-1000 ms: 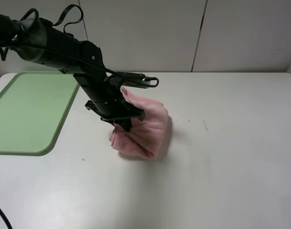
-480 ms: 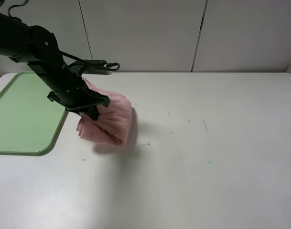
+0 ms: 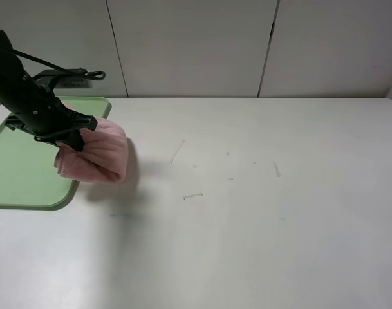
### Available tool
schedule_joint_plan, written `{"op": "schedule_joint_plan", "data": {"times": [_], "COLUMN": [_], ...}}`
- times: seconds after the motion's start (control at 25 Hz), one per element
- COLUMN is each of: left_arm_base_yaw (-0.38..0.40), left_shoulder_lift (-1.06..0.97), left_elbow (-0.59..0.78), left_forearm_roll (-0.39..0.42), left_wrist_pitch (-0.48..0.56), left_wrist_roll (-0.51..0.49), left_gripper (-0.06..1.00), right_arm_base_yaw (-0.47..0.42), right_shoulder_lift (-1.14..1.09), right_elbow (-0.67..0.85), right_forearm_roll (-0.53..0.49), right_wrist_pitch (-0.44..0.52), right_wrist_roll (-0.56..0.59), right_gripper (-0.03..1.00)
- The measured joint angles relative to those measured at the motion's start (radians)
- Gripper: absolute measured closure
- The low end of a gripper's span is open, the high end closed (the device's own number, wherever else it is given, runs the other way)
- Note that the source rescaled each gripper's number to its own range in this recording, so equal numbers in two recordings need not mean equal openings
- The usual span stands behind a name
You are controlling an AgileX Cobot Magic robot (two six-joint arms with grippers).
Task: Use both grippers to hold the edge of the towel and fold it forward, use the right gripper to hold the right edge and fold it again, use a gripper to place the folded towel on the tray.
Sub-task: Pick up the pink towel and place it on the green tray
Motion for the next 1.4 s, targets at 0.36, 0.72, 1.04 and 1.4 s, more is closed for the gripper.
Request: {"op": "schedule_joint_plan", "data": {"times": [0.36, 0.72, 1.04, 1.4], "left_arm_base_yaw": [0.144, 0.222, 0.276, 0.277], "left_shoulder_lift": [0.0, 0.0, 0.0, 0.0], "left_elbow": [0.0, 0.0, 0.0, 0.0], "left_forearm_roll": [0.08, 0.165, 0.231, 0.252], "left_wrist_pitch": [-0.004, -0.017, -0.034, -0.031], "left_wrist_roll": [0.002, 0.012, 0.015, 0.015], "left_gripper": [0.72, 0.72, 0.72, 0.72], "right_arm_base_yaw": [0.0, 0.0, 0.0, 0.0], "right_shoulder_lift": [0.0, 0.0, 0.0, 0.0], "right_elbow": [0.0, 0.0, 0.0, 0.0], "right_forearm_roll": [0.002, 0.002, 0.002, 0.009], "right_wrist_pitch": [0.0, 0.0, 0.0, 0.0], "right_wrist_roll": [0.0, 0.0, 0.0, 0.0], "right_gripper": [-0.03, -0.03, -0.03, -0.03]}}
